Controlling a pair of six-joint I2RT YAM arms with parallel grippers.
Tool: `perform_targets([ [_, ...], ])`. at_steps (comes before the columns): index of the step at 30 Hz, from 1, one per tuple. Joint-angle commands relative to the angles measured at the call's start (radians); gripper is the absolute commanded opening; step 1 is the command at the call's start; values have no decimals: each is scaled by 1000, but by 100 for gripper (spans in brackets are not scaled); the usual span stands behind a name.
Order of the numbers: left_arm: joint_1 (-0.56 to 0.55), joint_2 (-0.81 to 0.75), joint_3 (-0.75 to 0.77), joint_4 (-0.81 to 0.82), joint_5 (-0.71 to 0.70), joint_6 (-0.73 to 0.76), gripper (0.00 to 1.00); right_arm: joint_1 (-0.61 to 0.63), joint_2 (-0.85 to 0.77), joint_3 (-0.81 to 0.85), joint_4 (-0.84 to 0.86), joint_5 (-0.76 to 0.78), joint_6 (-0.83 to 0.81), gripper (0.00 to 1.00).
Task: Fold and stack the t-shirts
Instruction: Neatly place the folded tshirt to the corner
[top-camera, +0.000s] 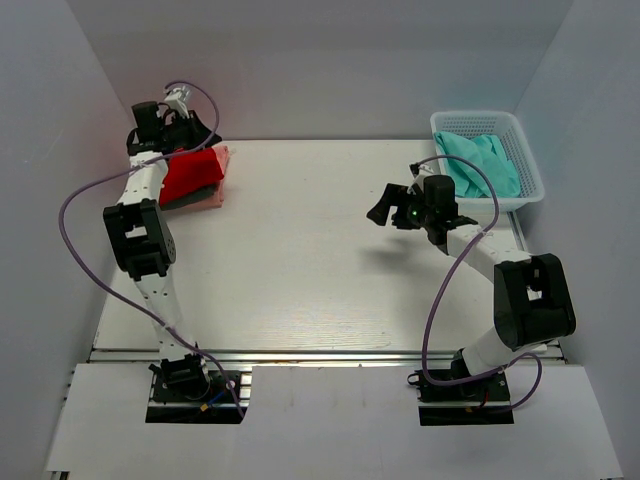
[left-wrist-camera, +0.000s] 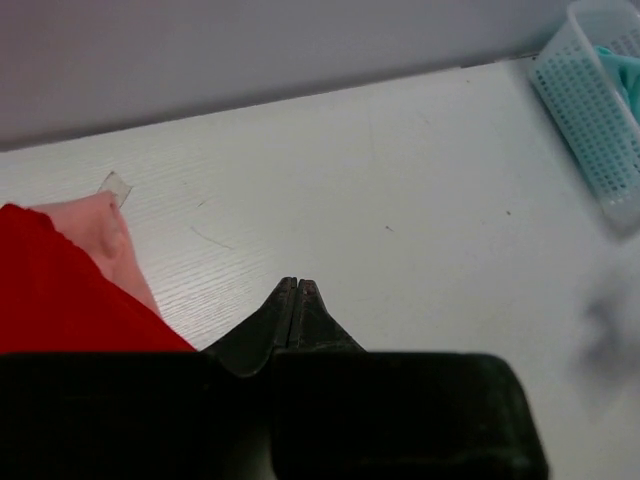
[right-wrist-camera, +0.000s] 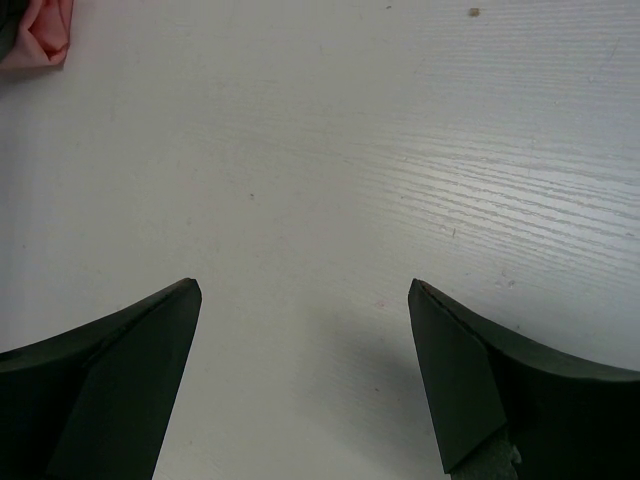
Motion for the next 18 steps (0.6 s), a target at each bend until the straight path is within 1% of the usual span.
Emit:
perform_targets([
  [1, 20, 88, 17, -71, -36, -33, 0, 2, -13, 44, 1, 27, -18, 90],
  [3, 39, 99, -9, -51, -7, -43, 0, 2, -9, 52, -2, 29, -14, 90],
  [5, 39, 112, -75, -22, 19, -53, 0, 2, 5, 58, -5, 29, -14, 90],
  [6, 39, 112, -147, -2, 39, -53, 0, 2, 11, 61, -8, 26, -14, 90],
  [8, 39, 89, -222, 91, 67, -81, 0, 0, 20, 70, -10, 27, -14, 90],
  [9, 39, 89, -265, 110, 67, -90, 0, 3, 23, 74, -11, 27, -15, 90],
  [11, 39, 114, -266, 111, 67, -90, 0, 0, 37, 80, -17, 26, -14, 90],
  [13, 48, 179, -237, 100, 67, -99, 0, 2, 39, 83, -16, 26, -14, 90],
  [15, 48, 235, -212, 91, 107, -99, 0, 2, 36, 80, -14, 27, -20, 90],
  [18, 48, 245, -201, 91, 107, -110, 0, 2, 33, 77, -16, 30, -20, 90],
])
